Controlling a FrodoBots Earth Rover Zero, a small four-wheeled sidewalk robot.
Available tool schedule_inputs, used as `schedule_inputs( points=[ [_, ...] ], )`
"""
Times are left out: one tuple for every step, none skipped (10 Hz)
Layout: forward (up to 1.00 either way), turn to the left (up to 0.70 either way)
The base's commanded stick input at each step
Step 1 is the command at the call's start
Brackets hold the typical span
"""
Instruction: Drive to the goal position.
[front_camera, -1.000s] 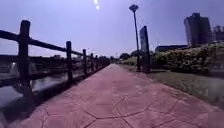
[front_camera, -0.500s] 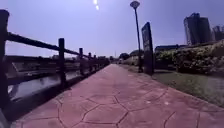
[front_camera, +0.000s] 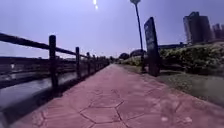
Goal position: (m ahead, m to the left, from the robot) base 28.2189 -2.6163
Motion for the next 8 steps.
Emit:
schedule_inputs(
  points=[
    [1.0,0.01],
    [1.0,0.01],
    [1.0,0.01],
    [1.0,0.01],
    [1.0,0.01],
    [1.0,0.01],
    [1.0,0.01],
    [1.0,0.01]
  ],
)
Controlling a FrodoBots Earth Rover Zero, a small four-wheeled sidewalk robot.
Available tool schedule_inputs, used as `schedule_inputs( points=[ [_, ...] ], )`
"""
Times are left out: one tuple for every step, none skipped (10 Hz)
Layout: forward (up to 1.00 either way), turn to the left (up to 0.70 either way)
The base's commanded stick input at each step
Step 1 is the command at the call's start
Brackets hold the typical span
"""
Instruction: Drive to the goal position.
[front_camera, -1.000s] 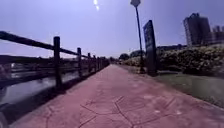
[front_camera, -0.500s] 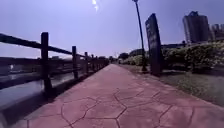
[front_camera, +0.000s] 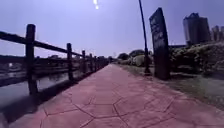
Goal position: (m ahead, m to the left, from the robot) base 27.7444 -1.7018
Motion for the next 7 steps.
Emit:
schedule_inputs(
  points=[
    [1.0,0.01],
    [1.0,0.01],
    [1.0,0.01],
    [1.0,0.01],
    [1.0,0.01],
    [1.0,0.01],
    [1.0,0.01]
  ],
)
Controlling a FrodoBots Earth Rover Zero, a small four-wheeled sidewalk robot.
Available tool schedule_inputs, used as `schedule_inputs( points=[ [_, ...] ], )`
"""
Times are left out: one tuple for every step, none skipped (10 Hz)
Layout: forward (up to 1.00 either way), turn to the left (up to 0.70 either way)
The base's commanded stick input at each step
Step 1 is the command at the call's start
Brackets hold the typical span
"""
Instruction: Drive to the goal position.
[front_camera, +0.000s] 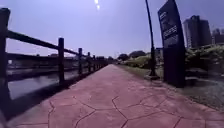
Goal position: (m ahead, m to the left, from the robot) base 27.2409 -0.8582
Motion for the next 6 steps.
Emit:
schedule_inputs(
  points=[
    [1.0,0.01],
    [1.0,0.01],
    [1.0,0.01],
    [1.0,0.01],
    [1.0,0.01],
    [1.0,0.01]
  ],
)
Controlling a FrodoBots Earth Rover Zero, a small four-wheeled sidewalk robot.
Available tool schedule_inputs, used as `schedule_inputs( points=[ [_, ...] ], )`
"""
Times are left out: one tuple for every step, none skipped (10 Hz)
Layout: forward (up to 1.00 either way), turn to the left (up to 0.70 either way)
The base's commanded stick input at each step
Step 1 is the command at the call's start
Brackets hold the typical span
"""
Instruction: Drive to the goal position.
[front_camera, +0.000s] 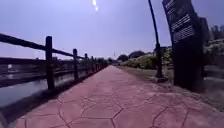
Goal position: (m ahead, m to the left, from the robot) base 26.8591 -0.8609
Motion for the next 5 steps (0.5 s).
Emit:
schedule_inputs(
  points=[
    [1.0,0.01],
    [1.0,0.01],
    [1.0,0.01],
    [1.0,0.01],
    [1.0,0.01]
  ],
)
